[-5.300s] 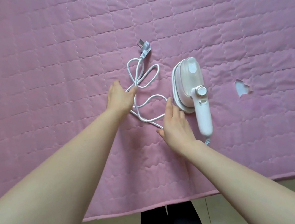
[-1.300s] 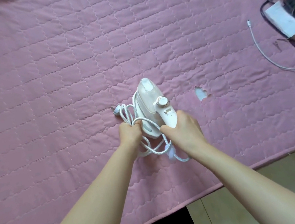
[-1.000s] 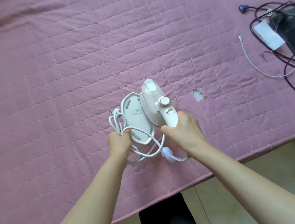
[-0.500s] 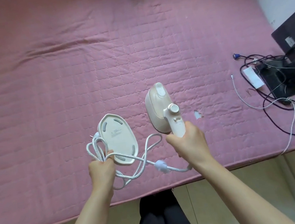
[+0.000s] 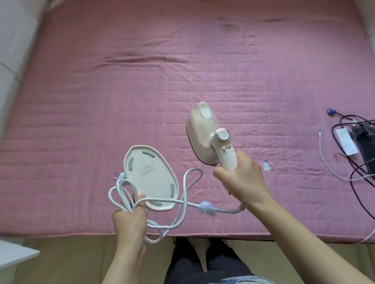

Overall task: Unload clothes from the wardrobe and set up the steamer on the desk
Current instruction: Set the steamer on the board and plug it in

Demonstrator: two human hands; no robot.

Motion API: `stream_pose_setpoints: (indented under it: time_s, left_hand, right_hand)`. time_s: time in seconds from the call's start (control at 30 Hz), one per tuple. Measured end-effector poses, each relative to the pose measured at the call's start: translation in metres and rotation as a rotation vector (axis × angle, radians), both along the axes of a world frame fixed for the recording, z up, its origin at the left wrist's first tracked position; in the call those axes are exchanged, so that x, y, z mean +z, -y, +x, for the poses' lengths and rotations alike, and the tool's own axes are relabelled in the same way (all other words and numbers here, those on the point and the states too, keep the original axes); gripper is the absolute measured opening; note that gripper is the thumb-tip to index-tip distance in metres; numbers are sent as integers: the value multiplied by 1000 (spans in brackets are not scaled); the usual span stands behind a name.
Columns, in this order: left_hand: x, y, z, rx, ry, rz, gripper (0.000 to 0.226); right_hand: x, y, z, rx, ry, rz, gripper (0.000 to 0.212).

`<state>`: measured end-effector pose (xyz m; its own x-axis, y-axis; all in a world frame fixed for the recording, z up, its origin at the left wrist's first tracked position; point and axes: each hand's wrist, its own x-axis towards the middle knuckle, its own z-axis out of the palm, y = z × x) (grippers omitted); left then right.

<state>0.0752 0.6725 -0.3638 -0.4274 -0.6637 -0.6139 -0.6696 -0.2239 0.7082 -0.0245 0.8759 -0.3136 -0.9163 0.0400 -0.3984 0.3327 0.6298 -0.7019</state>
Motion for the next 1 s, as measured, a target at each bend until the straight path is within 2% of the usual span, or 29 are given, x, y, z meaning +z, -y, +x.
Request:
stream_pose_setpoints:
  time_s: [0.27,0.47,0.63,1.0]
  left_hand:
    - [23,-41,38,250,-61,-29,34]
    - [31,-72,76,441,-66,-22,16]
    - [39,-86,117,580,-56,15,28]
    - [58,-88,230,685,-140,124,24]
  right_hand:
    - [19,-2,6,277,-56,-50,23]
    - [28,0,24,479,-70,-84,27]
    - [31,14,47,636,-42,-103,30]
    - [36,76,124,946,-98,-112,24]
